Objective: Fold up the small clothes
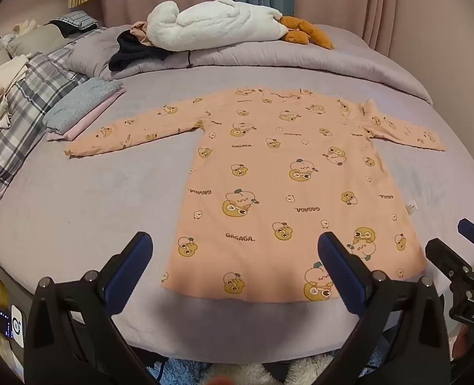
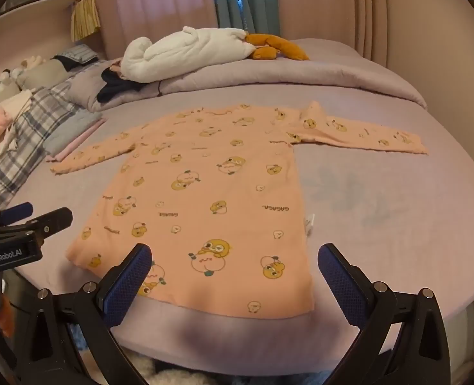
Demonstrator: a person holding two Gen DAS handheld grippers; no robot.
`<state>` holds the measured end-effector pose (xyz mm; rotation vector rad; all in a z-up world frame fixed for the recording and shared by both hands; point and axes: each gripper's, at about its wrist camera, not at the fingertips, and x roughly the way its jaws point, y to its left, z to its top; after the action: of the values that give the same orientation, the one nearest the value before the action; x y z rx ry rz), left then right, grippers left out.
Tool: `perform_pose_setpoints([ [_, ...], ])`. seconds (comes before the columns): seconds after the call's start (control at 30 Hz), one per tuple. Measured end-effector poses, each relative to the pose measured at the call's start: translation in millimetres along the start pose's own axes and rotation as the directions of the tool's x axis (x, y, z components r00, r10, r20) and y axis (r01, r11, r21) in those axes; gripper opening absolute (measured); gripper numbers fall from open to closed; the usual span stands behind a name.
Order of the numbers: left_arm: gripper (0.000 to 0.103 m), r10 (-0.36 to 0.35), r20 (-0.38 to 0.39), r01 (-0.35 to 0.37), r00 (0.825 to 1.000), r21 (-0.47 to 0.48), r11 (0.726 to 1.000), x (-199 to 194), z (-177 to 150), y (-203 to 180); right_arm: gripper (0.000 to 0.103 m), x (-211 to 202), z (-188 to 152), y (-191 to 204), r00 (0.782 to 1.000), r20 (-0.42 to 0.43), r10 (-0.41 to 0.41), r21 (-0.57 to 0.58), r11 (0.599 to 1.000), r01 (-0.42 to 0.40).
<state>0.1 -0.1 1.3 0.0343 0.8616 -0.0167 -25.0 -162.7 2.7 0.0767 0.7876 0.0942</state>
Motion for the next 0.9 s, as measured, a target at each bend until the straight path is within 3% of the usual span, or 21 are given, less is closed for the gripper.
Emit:
perform_pose_setpoints([
  [0.2, 0.103, 0.023, 0.003, -0.023, 1.0, 0.004, 1.0, 3, 3, -4, 0.102, 0, 2, -3, 1.0, 0.004, 0.01, 0.002, 1.0, -0.01],
  [0.9, 0.103, 0.0, 0.01, 0.0, 1.0, -0.004, 1.0, 9, -3, 9, 0.102, 6, -2, 7, 1.0, -0.006, 0.009, -0.021, 1.0, -0.009],
])
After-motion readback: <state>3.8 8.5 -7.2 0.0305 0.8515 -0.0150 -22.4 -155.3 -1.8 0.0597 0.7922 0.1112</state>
